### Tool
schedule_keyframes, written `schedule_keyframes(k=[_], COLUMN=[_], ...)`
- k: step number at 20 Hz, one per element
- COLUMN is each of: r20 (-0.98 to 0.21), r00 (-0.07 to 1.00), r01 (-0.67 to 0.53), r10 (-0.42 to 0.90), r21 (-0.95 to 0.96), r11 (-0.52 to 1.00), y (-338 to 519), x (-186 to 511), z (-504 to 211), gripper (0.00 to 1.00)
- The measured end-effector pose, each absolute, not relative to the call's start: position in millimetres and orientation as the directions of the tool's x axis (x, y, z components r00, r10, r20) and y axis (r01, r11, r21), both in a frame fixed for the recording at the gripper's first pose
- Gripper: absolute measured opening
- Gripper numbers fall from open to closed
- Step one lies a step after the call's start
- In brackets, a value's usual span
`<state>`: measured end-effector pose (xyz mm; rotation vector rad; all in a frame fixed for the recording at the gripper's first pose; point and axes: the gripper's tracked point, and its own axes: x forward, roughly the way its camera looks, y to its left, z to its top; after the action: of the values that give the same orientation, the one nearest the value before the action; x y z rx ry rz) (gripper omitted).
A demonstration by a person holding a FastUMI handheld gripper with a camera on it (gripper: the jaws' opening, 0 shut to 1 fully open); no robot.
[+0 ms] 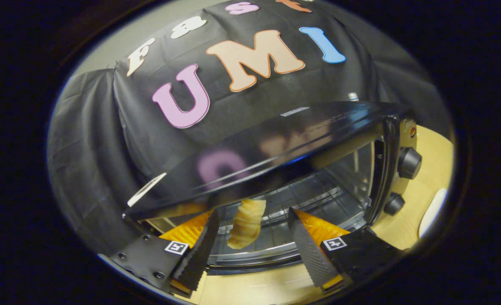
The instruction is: Open the toaster oven, put the food inside, and close the toaster oven door.
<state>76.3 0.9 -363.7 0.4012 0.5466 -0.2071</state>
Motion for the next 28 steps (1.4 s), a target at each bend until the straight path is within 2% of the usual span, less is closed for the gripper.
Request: schedule_keyframes(k=[7,16,23,28], r20=[-0.512,-0.48,-0.504,-0.56], r00=[0.859,0.871,0.856,0.825], r01=[0.21,0.038,-0.006,-0.009], r10=[-0.026,0.1,0.118,0.071], r21=[0.306,0.27,0.219,0.113], r11=[0.929,0.962,0.976,0.994], y=[15,39,45,39], x=[42,-46,-107,-146], z=[-336,-285,-296,-328], gripper=[0.99,0.99,0.99,0.99])
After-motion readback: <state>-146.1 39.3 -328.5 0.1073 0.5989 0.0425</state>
